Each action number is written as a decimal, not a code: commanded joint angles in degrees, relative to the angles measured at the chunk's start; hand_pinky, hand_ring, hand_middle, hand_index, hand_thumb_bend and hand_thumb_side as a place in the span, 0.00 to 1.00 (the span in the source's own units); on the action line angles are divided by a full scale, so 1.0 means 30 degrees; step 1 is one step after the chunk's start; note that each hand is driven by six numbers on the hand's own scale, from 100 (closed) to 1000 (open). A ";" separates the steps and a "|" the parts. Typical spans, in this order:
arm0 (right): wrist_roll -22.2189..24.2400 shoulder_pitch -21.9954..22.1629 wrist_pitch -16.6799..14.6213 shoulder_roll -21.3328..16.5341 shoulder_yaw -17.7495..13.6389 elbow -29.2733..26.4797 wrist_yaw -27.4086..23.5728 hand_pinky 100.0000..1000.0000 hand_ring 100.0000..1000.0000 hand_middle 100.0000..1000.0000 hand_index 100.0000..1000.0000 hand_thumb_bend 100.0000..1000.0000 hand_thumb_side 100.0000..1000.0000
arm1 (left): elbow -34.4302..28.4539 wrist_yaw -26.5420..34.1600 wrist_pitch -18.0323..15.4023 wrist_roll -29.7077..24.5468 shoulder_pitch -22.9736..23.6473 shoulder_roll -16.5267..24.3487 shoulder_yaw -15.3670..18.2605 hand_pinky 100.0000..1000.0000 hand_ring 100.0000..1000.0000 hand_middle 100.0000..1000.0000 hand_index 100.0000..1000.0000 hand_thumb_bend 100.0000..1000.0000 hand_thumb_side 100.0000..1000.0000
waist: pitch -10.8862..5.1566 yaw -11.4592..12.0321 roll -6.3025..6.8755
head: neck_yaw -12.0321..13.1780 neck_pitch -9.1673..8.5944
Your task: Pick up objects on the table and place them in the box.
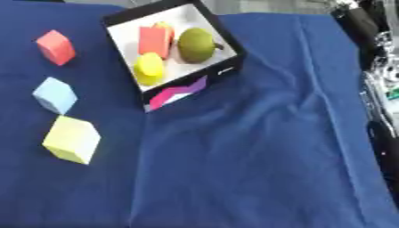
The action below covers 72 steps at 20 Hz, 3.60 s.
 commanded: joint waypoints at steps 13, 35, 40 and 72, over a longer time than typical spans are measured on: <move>0.0153 0.0721 -0.0931 0.0601 -0.0548 0.0097 0.0076 0.75 0.79 0.76 0.85 0.00 0.46 | -0.1571 0.0123 -0.0168 -0.0436 -0.1065 0.1929 -0.0216 0.68 0.74 0.58 0.64 0.00 0.63 | 0.0234 -0.0206 0.0841 | -0.0085 -0.0429; 0.0346 0.1343 -0.0833 0.0325 -0.0635 -0.0735 0.0107 0.75 0.79 0.76 0.85 0.00 0.46 | -0.6196 -0.2048 0.3286 -1.3948 -0.5439 1.5166 -0.5627 0.80 0.82 0.75 0.83 0.00 0.73 | 0.0079 -0.0622 0.1207 | 0.0075 0.0339; 0.0477 0.1353 -0.0773 0.0290 -0.0547 -0.0797 0.0205 0.75 0.79 0.76 0.85 0.00 0.46 | -0.6196 -0.3731 0.2495 -1.5614 -0.5758 1.5248 -0.6676 0.81 0.83 0.76 0.85 0.00 0.72 | 0.0022 -0.0663 0.1273 | 0.0233 0.0364; 0.0770 0.1193 -0.0585 0.0363 -0.0472 -0.0603 0.0290 0.75 0.77 0.74 0.85 0.00 0.48 | -0.6196 -0.7370 0.6031 -1.7289 -0.3906 1.4307 -0.9657 0.87 0.81 0.74 0.85 0.33 0.64 | 0.0090 -0.0898 0.1272 | 0.0618 0.0033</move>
